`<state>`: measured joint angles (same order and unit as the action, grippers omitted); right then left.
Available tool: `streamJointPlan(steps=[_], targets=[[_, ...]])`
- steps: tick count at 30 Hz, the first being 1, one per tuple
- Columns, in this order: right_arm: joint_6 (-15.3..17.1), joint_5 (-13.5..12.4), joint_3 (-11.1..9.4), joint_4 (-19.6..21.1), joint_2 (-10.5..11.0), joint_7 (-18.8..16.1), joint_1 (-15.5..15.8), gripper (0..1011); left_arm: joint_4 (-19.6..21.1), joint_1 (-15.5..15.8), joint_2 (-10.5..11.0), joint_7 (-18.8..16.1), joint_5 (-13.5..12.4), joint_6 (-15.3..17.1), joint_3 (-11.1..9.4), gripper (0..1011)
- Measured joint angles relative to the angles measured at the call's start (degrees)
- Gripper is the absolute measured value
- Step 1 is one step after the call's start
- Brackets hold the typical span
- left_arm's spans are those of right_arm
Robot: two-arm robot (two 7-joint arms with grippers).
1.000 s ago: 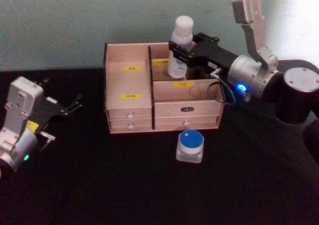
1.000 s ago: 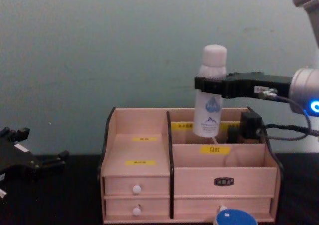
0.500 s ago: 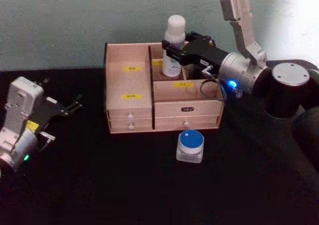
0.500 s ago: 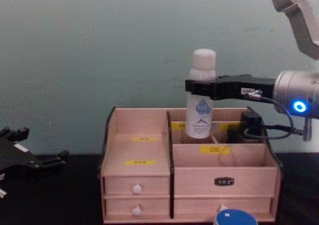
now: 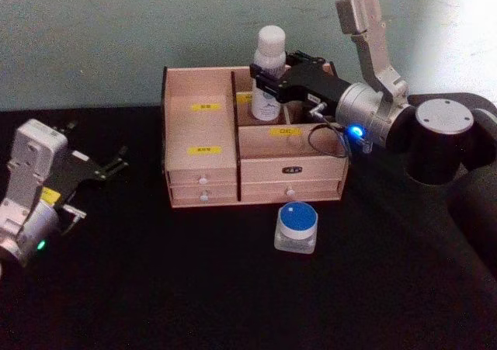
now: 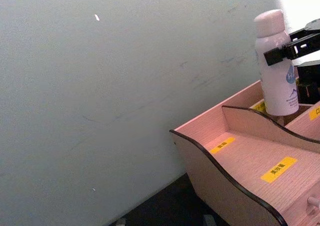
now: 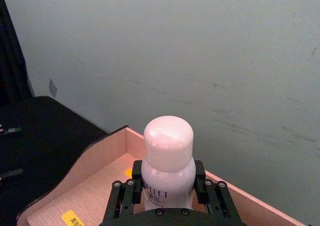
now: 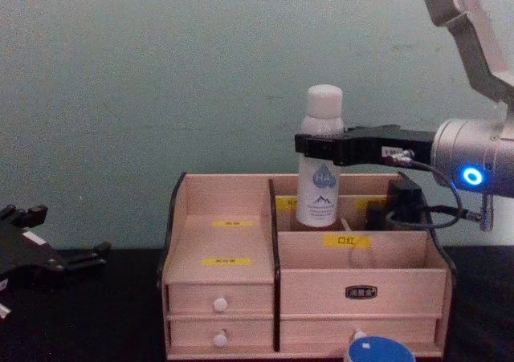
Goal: Pick up the facial cleanser and watermelon frost from the table and place them into the tiered storage box.
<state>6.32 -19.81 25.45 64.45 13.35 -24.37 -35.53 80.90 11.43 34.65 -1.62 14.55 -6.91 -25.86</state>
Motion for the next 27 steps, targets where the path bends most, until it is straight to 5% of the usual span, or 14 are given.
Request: streamJointPlan(steps=[27], targets=[[0.16, 1.34, -0.47, -2.11, -0.99, 0.15, 1.16, 593, 0.00, 0.00, 0.00, 0.00, 0.00, 0.00, 0.00, 1001]])
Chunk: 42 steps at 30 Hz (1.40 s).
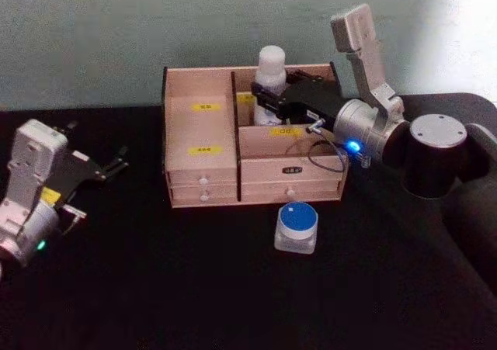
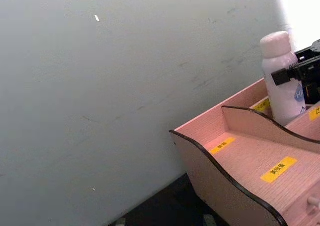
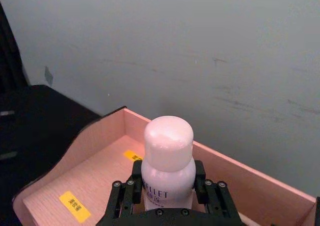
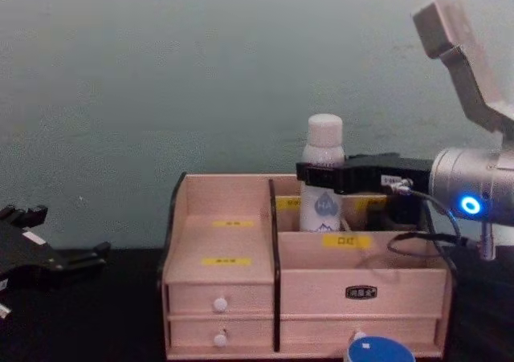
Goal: Pick up the facial cleanser and watermelon frost from the table and place them into the tiered storage box.
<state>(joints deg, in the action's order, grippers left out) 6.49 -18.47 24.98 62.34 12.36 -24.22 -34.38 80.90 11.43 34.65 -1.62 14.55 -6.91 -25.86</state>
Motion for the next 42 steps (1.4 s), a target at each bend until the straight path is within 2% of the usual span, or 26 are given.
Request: streamJointPlan(steps=[18, 28, 32, 37, 42], targets=[[-0.20, 1.77, 0.25, -1.64, -0.61, 0.50, 0.36, 593, 0.00, 0.00, 0.00, 0.00, 0.00, 0.00, 0.00, 1001], [-0.20, 1.68, 0.24, -1.63, -0.58, 0.41, 0.36, 596, 0.00, 0.00, 0.00, 0.00, 0.00, 0.00, -0.01, 1001], [-0.20, 1.58, 0.22, -1.61, -0.58, 0.37, 0.35, 689, 0.00, 0.00, 0.00, 0.00, 0.00, 0.00, 0.00, 1001], [-0.19, 1.53, 0.21, -1.58, -0.58, 0.33, 0.34, 874, 0.00, 0.00, 0.00, 0.00, 0.00, 0.00, 0.00, 1001], [-0.18, 1.47, 0.21, -1.55, -0.56, 0.30, 0.31, 960, 0.00, 0.00, 0.00, 0.00, 0.00, 0.00, 0.00, 1001]])
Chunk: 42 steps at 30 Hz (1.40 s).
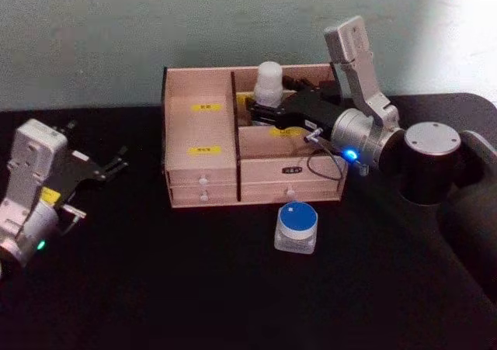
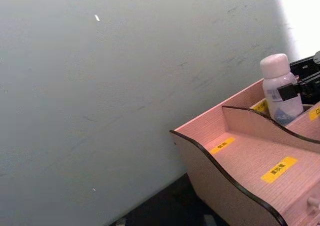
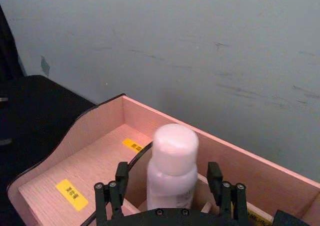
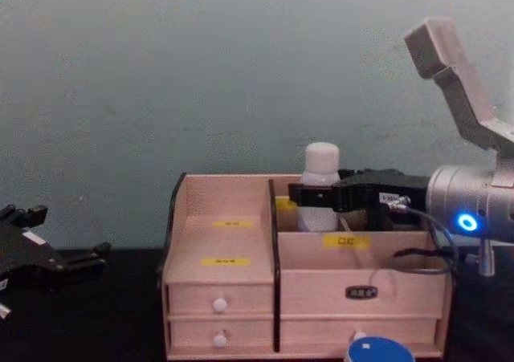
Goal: Pick up the facial cleanser and watermelon frost from the table and place them into the tiered storage box.
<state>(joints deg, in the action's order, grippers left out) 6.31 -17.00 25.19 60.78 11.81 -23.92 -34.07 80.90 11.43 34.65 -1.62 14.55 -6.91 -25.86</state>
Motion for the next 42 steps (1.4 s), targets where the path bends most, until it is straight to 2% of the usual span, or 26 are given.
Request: streamJointPlan(steps=[1, 14, 22, 31, 34, 42], targets=[[0.00, -0.01, 0.00, 0.00, 0.00, 0.00, 0.00, 1002, 0.00, 0.00, 0.00, 0.00, 0.00, 0.00, 0.00, 1001], [0.01, -0.11, -0.08, 0.33, 0.07, -0.02, 0.07, 1002, 0.00, 0.00, 0.00, 0.00, 0.00, 0.00, 0.00, 1001], [1.11, -0.61, -1.13, 6.44, 2.41, -0.30, 2.90, 1003, 0.00, 0.00, 0.00, 0.00, 0.00, 0.00, 0.00, 1001], [2.77, -2.24, -1.59, 15.81, 8.38, -3.07, 9.28, 1002, 0.00, 0.00, 0.00, 0.00, 0.00, 0.00, 0.00, 1001], [2.64, -3.16, -1.65, 19.37, 11.20, -4.51, 12.30, 1002, 0.00, 0.00, 0.00, 0.00, 0.00, 0.00, 0.00, 1001], [1.85, -4.83, -1.57, 24.72, 16.61, -6.95, 17.42, 1003, 0.00, 0.00, 0.00, 0.00, 0.00, 0.00, 0.00, 1001]])
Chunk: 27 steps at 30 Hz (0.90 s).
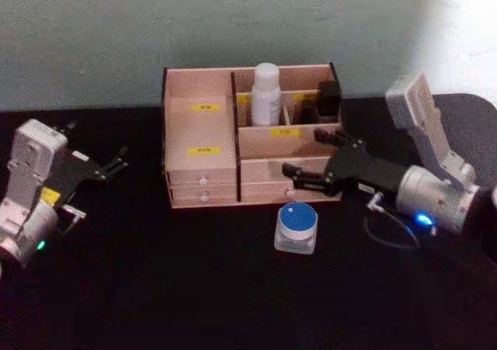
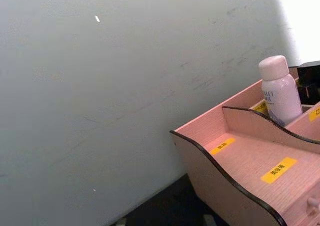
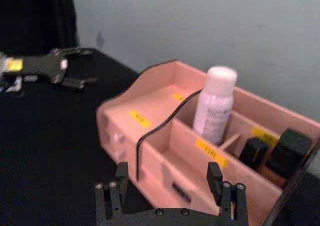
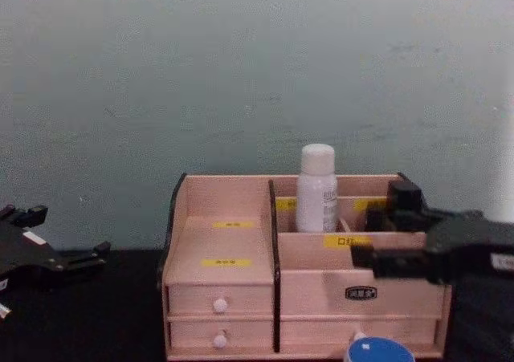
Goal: Pick up the facial cleanser and watermelon frost from the table and place them into the tiered storage box.
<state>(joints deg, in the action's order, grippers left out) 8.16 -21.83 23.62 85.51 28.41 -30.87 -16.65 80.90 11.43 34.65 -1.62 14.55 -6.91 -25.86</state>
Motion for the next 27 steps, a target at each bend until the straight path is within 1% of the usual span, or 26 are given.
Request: streamJointPlan(steps=[1, 2, 5, 8, 9, 10, 14, 19, 27], targets=[[-0.13, -0.11, 0.06, 0.37, 0.52, -0.26, 0.41, 1002, 0.00, 0.00, 0.00, 0.00, 0.00, 0.00, 0.00, 1001], [-0.36, -0.29, 0.22, 1.02, 1.56, -0.76, 1.22, 1003, 0.00, 0.00, 0.00, 0.00, 0.00, 0.00, 0.00, 1001], [-0.74, -0.51, 0.48, 1.73, 2.90, -1.47, 2.14, 1002, 0.00, 0.00, 0.00, 0.00, 0.00, 0.00, 0.00, 1001], [-1.48, -0.77, 1.10, 2.52, 5.02, -3.00, 3.24, 1002, 0.00, 0.00, 0.00, 0.00, 0.00, 0.00, 0.00, 1001], [-1.48, -0.77, 1.10, 2.52, 5.02, -3.00, 3.24, 1002, 0.00, 0.00, 0.00, 0.00, 0.00, 0.00, 0.00, 1001], [-1.76, -0.86, 1.36, 2.69, 5.72, -3.54, 3.55, 1003, 0.00, 0.00, 0.00, 0.00, 0.00, 0.00, 0.00, 1001], [-2.12, -1.07, 1.99, 3.15, 7.39, -4.40, 4.35, 1003, 0.00, 0.00, 0.00, 0.00, 0.00, 0.00, 0.00, 1001], [-1.64, -1.44, 2.51, 3.12, 8.14, -4.46, 4.96, 1003, 0.00, 0.00, 0.00, 0.00, 0.00, 0.00, 0.00, 1001], [-0.40, -1.90, 3.46, 2.11, 8.34, -4.19, 5.34, 1002, 0.00, 0.00, 0.00, 0.00, 0.00, 0.00, 0.00, 1001]])
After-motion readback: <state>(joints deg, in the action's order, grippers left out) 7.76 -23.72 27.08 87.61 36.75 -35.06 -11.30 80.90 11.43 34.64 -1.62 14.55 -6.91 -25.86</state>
